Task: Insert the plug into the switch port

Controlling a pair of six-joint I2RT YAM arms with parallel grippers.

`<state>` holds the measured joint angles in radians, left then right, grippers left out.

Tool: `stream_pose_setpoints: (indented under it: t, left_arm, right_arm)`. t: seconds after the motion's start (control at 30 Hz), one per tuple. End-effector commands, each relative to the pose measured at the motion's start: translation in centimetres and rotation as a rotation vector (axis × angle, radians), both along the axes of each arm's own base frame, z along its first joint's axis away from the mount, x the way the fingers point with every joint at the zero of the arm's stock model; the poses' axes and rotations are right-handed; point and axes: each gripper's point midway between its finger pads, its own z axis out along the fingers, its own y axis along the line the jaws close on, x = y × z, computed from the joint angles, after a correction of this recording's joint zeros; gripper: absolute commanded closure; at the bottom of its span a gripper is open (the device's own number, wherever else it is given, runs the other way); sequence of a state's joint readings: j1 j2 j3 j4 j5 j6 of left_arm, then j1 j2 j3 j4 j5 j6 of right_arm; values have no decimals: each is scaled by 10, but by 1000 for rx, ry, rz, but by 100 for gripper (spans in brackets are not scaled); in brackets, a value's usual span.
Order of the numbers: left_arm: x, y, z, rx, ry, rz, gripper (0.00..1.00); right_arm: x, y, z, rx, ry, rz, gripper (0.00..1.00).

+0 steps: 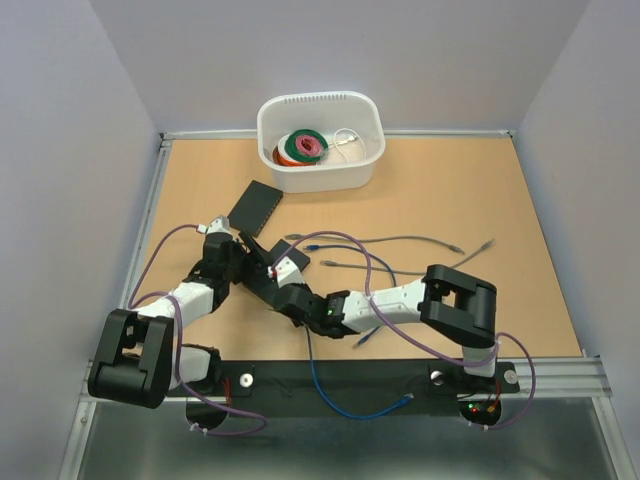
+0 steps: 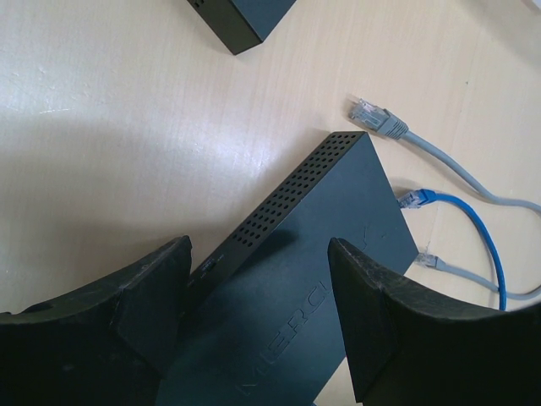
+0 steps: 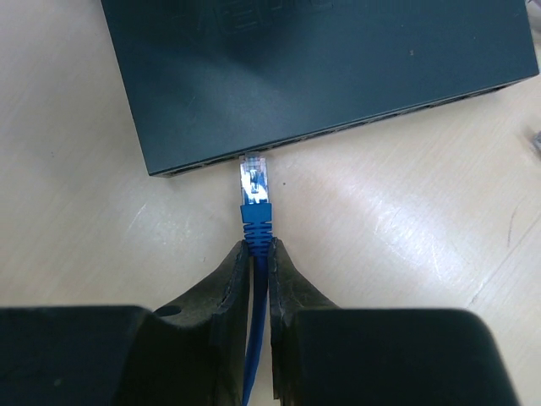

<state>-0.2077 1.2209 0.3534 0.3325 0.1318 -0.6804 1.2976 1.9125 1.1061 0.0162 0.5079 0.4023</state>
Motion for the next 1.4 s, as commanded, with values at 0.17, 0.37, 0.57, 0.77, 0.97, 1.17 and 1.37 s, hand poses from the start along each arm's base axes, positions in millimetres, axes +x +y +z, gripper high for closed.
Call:
stream_pose_setpoints:
  t: [0.17, 0.37, 0.57, 0.77, 0.97, 1.17, 1.37]
  left_arm:
    - [-6, -8, -2, -14, 12, -44, 24]
    - [-6, -9, -2, -14, 12, -50, 24]
    - [-7, -10, -2, -18, 12, -57, 24]
    - [-13, -13, 1, -45, 2, -71, 24]
    - [-19, -17, -3, -46, 14, -88, 24]
    - [-31, -32, -9, -72, 31, -110, 23]
    - [-54, -47, -15, -122, 62, -137, 23]
  right_arm:
    - [16, 33, 54, 113, -88, -11, 100]
    - [17, 33, 51, 101, -90, -14, 100]
    - [19, 31, 39, 77, -92, -26, 100]
    - [23, 38, 41, 81, -106, -24, 100]
    - [29, 51, 63, 107, -145, -6, 100]
    - [32, 63, 77, 128, -163, 12, 99]
    - [35, 67, 65, 118, -154, 1, 100]
